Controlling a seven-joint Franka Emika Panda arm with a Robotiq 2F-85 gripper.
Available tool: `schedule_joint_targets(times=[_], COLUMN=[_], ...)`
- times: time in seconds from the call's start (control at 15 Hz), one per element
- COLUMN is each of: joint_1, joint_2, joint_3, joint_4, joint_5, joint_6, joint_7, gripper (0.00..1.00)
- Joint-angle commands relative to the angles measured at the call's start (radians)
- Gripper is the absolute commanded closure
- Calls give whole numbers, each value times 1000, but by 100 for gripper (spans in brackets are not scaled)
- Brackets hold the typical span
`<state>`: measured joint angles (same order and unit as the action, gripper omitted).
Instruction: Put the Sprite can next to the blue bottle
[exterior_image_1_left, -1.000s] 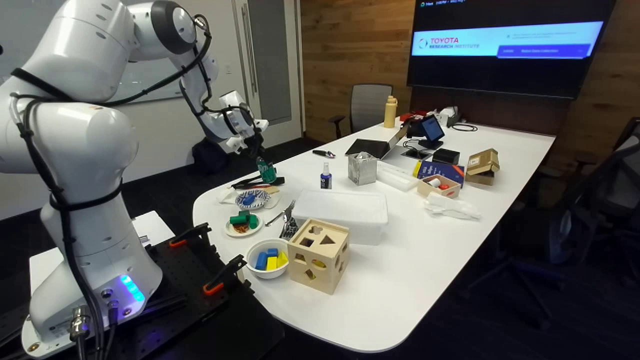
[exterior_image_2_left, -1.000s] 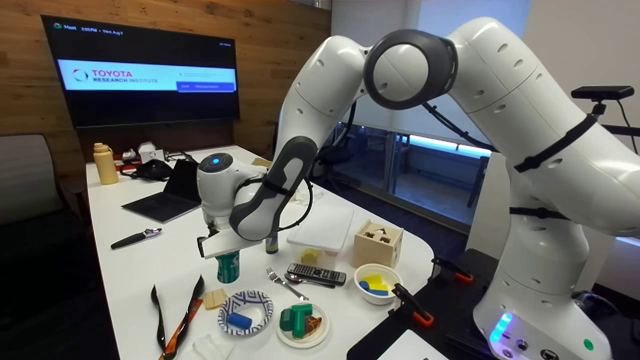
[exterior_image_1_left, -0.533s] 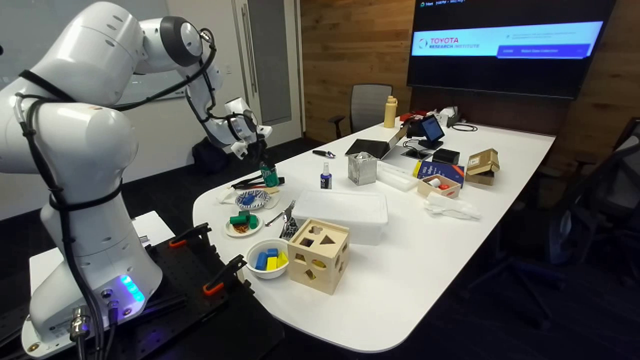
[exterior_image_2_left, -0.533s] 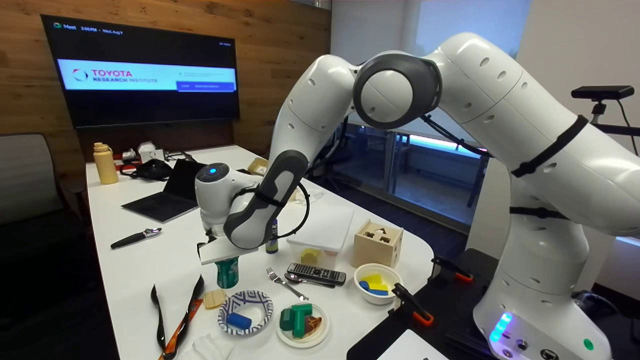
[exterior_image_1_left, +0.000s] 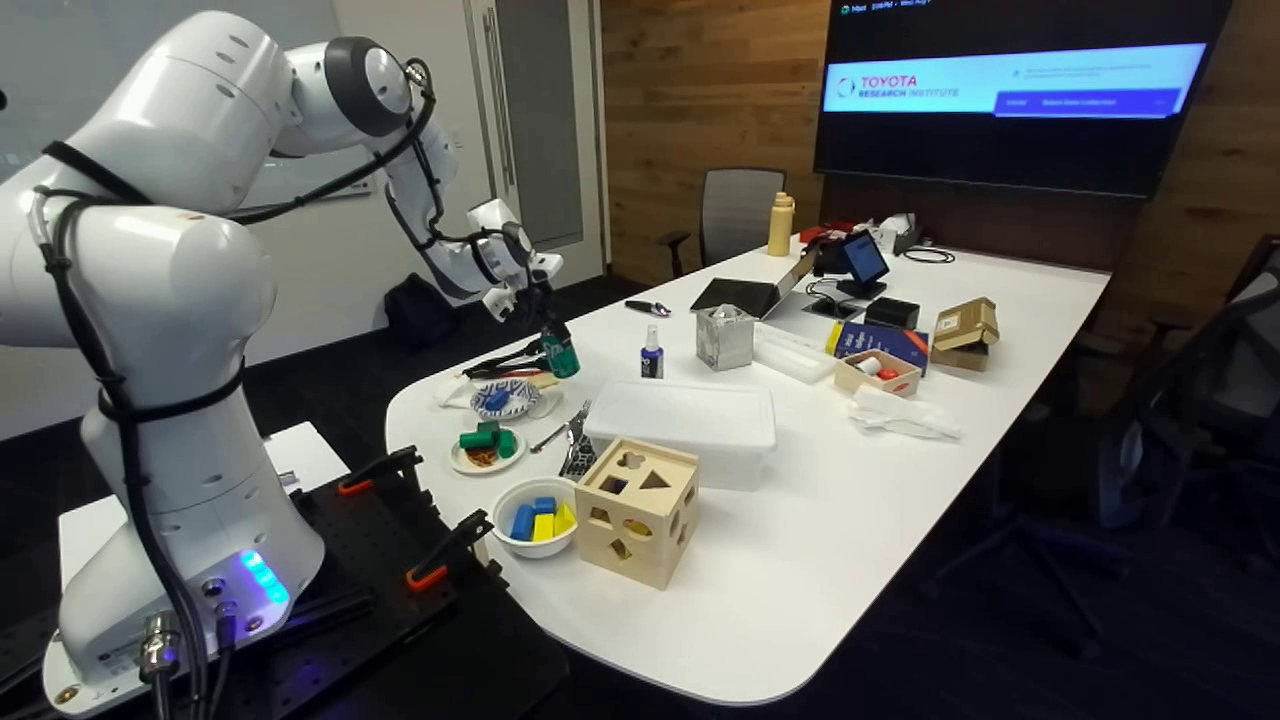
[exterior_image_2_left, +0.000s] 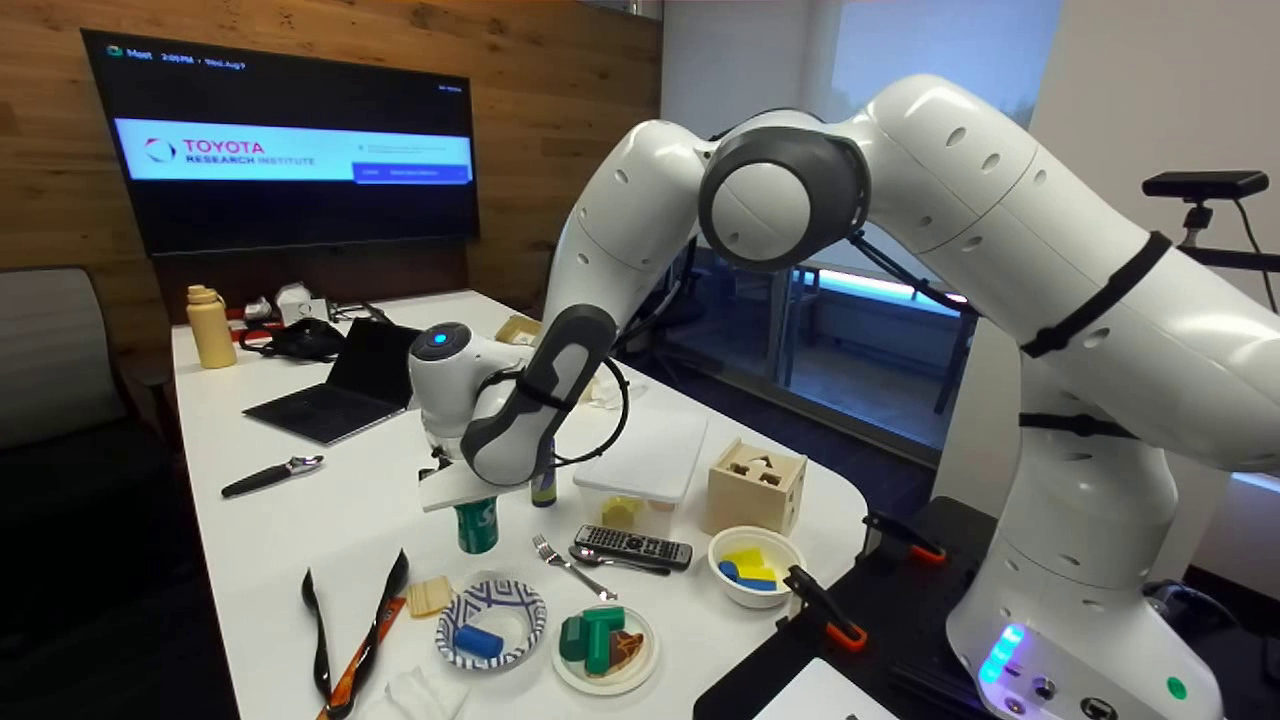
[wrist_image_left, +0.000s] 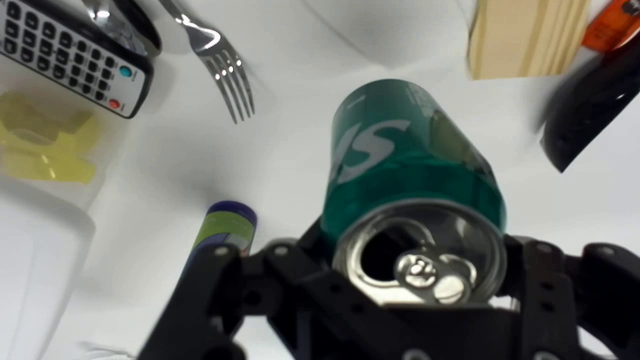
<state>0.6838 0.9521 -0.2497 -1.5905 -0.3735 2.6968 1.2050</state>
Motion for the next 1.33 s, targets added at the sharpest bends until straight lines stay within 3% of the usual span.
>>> schedule_joint_targets(times=[0.0,0.8,0.87,0.93,1.07,1.27], joint_1=[-34,-148,-158,-165,-179,-193], joint_2=[75,241,244,246,249,239], joint_3=[-4,52,56,58,65,73], joint_4=[119,400,411,417,429,426], joint_5=[42,127,133,138,145,142], joint_6=[-80,-248,-254,-261,-278,-311], joint_7=[-18,-1,1,3,2,-1], gripper=[66,66,16,16,2,0])
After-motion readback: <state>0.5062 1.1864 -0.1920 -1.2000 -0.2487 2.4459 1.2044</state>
